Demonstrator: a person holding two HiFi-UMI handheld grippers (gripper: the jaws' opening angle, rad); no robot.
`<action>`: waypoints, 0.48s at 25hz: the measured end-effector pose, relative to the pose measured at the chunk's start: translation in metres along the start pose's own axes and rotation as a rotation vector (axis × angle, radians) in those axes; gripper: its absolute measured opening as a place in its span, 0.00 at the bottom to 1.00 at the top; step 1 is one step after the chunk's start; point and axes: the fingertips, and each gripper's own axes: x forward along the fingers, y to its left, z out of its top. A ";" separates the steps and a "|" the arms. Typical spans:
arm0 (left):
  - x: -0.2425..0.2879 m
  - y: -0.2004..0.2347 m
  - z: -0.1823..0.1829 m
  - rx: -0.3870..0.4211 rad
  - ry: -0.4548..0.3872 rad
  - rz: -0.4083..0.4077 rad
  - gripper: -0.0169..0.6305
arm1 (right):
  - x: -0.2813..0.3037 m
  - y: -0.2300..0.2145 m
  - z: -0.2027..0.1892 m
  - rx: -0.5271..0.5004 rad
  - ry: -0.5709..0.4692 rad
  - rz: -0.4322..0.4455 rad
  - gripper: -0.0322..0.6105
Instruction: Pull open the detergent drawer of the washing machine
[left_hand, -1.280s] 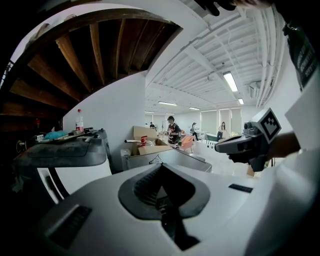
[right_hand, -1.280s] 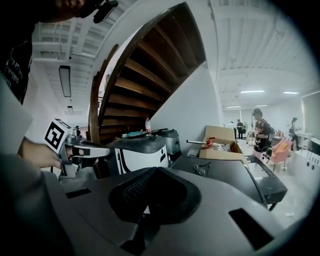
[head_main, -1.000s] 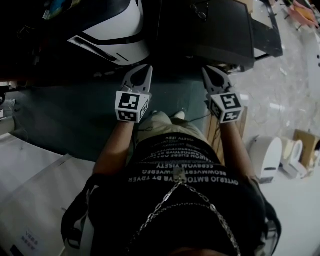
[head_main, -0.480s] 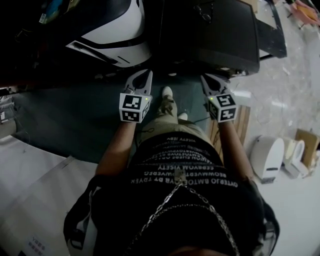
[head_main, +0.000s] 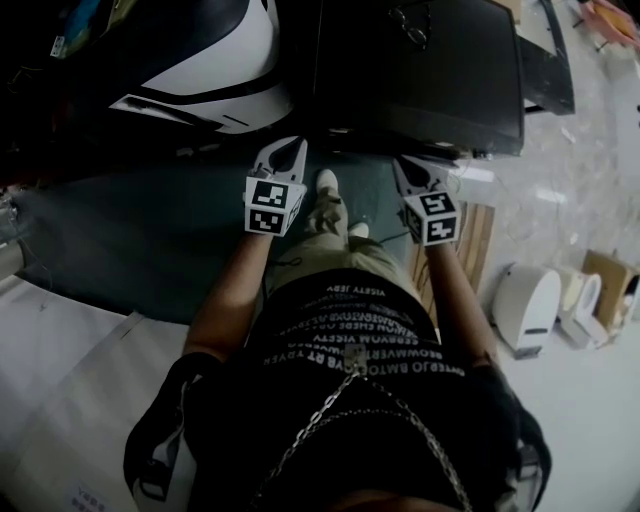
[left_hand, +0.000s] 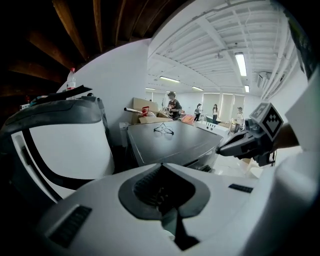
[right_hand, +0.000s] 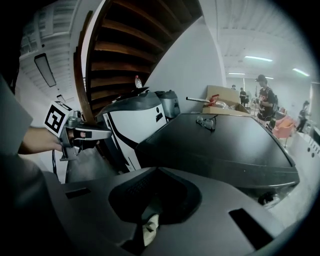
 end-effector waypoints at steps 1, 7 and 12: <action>0.006 0.002 -0.004 -0.001 0.012 -0.004 0.03 | 0.006 0.000 -0.004 0.000 0.015 0.001 0.05; 0.037 0.016 -0.030 -0.017 0.077 -0.022 0.03 | 0.032 -0.005 -0.014 0.020 0.067 0.009 0.05; 0.063 0.022 -0.052 -0.035 0.150 -0.060 0.03 | 0.051 -0.020 -0.028 0.029 0.114 -0.017 0.05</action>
